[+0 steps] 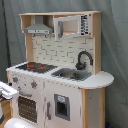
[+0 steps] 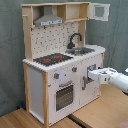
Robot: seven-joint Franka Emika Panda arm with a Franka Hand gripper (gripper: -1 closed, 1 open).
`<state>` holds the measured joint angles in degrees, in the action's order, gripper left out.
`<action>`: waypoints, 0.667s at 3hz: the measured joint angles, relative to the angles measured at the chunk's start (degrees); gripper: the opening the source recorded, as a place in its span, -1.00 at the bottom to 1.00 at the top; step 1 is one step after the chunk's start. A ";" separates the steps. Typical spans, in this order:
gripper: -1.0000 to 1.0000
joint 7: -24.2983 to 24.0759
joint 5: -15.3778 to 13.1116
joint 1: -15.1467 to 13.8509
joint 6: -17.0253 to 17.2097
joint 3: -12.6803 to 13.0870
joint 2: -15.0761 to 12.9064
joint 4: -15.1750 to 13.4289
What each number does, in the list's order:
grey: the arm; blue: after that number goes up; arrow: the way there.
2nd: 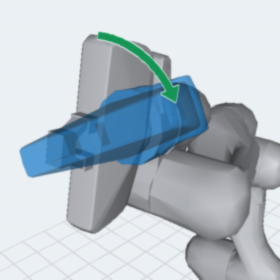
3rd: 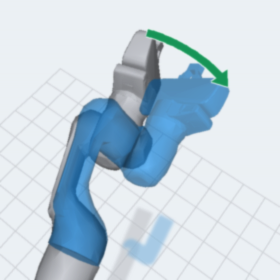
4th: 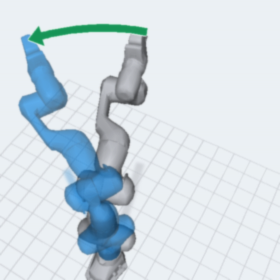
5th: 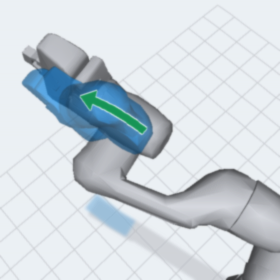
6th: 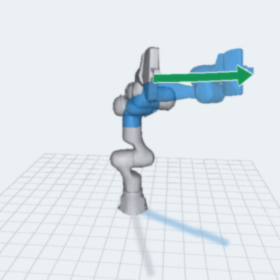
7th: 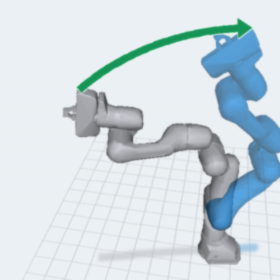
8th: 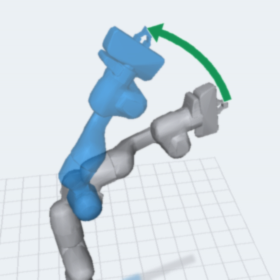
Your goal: Play with the kitchen
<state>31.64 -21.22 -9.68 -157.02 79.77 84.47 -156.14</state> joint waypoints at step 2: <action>1.00 6.13 0.00 -0.52 -8.26 -3.24 0.06 -5.60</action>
<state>37.78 -21.23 -10.21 -165.28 76.53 84.53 -161.74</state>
